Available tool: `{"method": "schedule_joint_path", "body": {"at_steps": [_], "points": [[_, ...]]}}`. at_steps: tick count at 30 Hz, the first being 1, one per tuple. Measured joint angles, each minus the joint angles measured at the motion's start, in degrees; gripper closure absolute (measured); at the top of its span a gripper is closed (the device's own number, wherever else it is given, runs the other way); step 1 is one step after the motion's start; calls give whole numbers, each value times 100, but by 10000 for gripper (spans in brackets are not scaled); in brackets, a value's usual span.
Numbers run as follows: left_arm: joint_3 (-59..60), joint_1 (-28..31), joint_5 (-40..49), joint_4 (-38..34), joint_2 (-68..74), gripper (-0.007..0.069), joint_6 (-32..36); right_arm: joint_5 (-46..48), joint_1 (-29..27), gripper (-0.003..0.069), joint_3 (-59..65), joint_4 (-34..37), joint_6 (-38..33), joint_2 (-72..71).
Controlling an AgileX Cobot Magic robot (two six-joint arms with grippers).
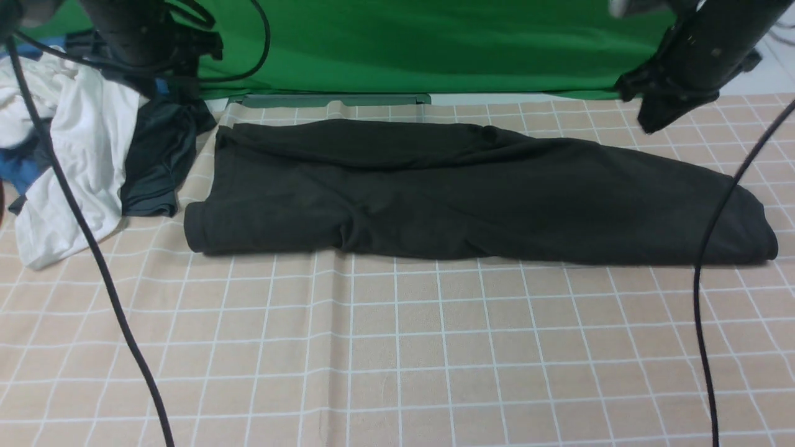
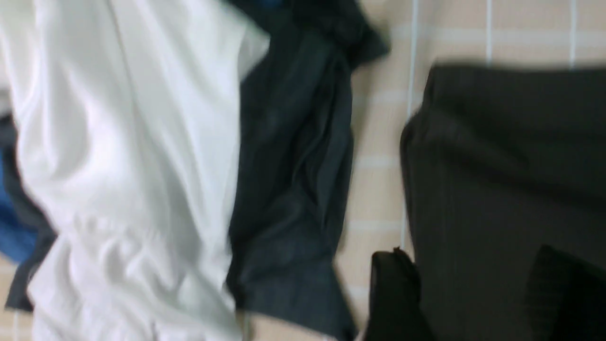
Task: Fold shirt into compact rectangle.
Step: 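Fold the black garment in half by bringing its near edge over to the far edge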
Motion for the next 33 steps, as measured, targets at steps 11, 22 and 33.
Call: {"method": "schedule_joint_path", "body": {"at_steps": [11, 22, 33], "points": [[2766, 0, -108, -963, -1041, 601, 398, -588, -205, 620, 2432, 0, -35, -1675], [2993, 5, -869, -1014, -979, 111, 529, -927, -205, 620, 2901, 5, -35, -1924], [2993, 5, -683, -1432, -389, 76, 649, -972, -205, 620, 2901, 5, 152, -1898]]}}
